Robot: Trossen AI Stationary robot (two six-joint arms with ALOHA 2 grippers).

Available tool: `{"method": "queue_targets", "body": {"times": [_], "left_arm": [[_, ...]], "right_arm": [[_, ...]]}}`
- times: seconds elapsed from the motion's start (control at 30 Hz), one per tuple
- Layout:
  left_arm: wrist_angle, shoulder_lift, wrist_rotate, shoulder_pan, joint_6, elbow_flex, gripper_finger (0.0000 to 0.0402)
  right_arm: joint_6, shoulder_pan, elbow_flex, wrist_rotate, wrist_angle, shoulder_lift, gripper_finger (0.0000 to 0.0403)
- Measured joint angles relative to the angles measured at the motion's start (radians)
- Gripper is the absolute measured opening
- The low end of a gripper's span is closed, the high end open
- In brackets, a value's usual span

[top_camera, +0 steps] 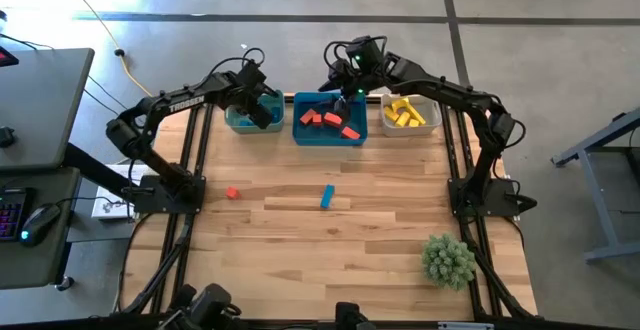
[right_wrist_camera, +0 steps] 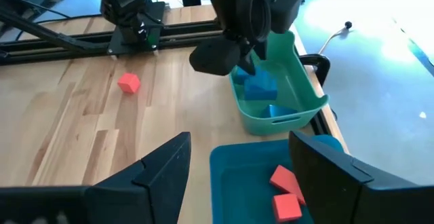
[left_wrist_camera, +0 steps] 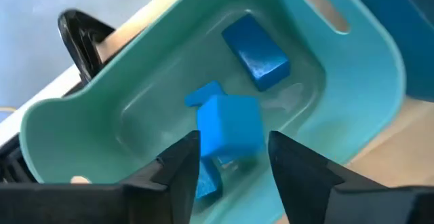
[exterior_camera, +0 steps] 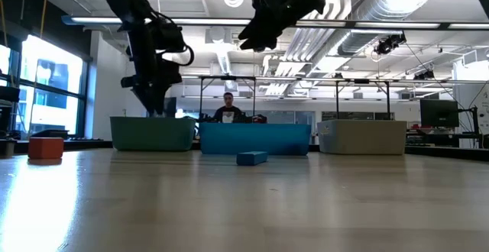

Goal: Sort & place blocks by color
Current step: Put the blue block into the green bin, then put the orange block into the blue bin

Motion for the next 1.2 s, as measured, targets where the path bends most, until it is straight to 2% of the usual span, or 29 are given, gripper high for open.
{"method": "queue_targets", "body": {"times": [0.23,0.5,0.63,0.87,1.2], "left_arm": [[-0.004,0.014,0.005,0.007,-0.074,0.000,0.0189],[-0.129,-0.039,0.105,-0.009,-0.206,0.000,0.0194],[-0.234,-0.069,0.108,-0.054,-0.237,0.000,0.0195],[-0.364,-0.118,0.079,-0.173,-0.400,-0.007,0.0195],[-0.367,-0.262,0.085,-0.362,-0.638,-0.199,0.0195]], "right_arm": [[0.000,-0.023,0.000,-0.001,-0.005,0.000,0.0236],[0.000,-0.037,0.000,-0.001,-0.008,0.000,0.0236],[0.000,-0.036,0.000,-0.001,-0.012,0.000,0.0236],[0.032,-0.033,0.000,-0.001,-0.029,0.000,0.0236],[0.113,0.001,0.000,-0.001,-0.046,0.001,0.0236]]}}
